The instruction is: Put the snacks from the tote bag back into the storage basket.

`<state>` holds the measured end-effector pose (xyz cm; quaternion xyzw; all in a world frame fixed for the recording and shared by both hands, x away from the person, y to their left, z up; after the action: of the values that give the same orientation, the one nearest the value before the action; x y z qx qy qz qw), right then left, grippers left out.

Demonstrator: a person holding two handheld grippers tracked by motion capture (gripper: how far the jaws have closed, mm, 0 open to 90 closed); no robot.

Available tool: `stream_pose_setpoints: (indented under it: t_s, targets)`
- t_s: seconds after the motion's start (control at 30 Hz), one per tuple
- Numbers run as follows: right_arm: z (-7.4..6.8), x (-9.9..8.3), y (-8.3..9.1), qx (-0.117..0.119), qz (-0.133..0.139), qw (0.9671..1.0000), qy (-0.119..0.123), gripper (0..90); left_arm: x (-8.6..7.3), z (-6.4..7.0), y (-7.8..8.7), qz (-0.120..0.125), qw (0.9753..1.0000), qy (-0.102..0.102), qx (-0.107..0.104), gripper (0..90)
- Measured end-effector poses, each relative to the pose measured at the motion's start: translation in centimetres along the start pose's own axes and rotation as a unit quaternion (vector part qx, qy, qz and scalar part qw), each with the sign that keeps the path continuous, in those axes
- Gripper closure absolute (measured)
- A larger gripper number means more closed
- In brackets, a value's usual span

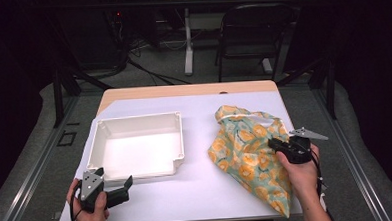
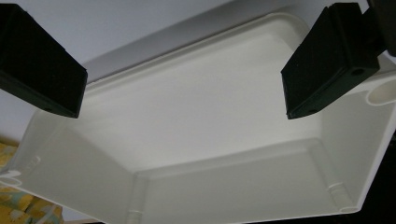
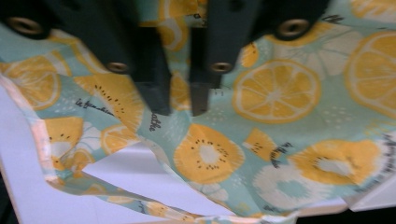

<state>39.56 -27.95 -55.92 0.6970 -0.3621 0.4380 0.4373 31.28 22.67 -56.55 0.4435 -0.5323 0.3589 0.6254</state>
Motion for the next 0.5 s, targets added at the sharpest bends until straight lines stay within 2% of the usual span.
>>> stream_pose_setpoints:
  t_s: [0.1, 0.13, 0.23, 0.3, 0.43, 0.5]
  targets:
    - [-0.4, 0.2, 0.4, 0.012, 0.01, 0.9999, 0.005, 90.0, 0.2, 0.8, -0.1, 0.001, 1.0, -0.005, -0.008, 0.2]
    - [-1.2, 0.6, 0.9, 0.035, 0.02, 0.9991, 0.012, 90.0, 0.3, 1.3, -0.3, 0.0, 0.9998, -0.011, -0.014, 0.3]
    - [-1.8, 0.9, 1.4, 0.047, 0.028, 0.9983, 0.019, 90.0, 0.5, 2.0, -0.6, -0.001, 0.9996, -0.015, -0.022, 0.3]
    - [-2.6, 1.6, 2.2, 0.058, 0.048, 0.997, 0.018, 90.0, 0.9, 2.6, -0.9, 0.001, 0.9993, -0.022, -0.029, 0.4]
    - [-2.6, 2.4, 3.0, 0.057, 0.062, 0.996, 0.031, 90.0, 1.5, 3.6, -1.2, 0.002, 0.9989, -0.026, -0.039, 0.4]
    - [-1.9, 2.9, 3.4, 0.038, 0.077, 0.9958, 0.031, 90.0, 1.7, 4.1, -1.3, 0.003, 0.9985, -0.03, -0.045, 0.4]
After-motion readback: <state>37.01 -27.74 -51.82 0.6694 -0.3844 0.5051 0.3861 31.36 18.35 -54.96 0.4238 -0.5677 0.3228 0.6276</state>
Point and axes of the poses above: each handheld gripper's, and its own axes: y roughly backward along the jaws, x roughly out of its top, z roughly to its right, the point moved 8 cm from there along -y, roughly forward along the jaws, and after that the axes turned 15 degrees about z, right-handed, at the moved point
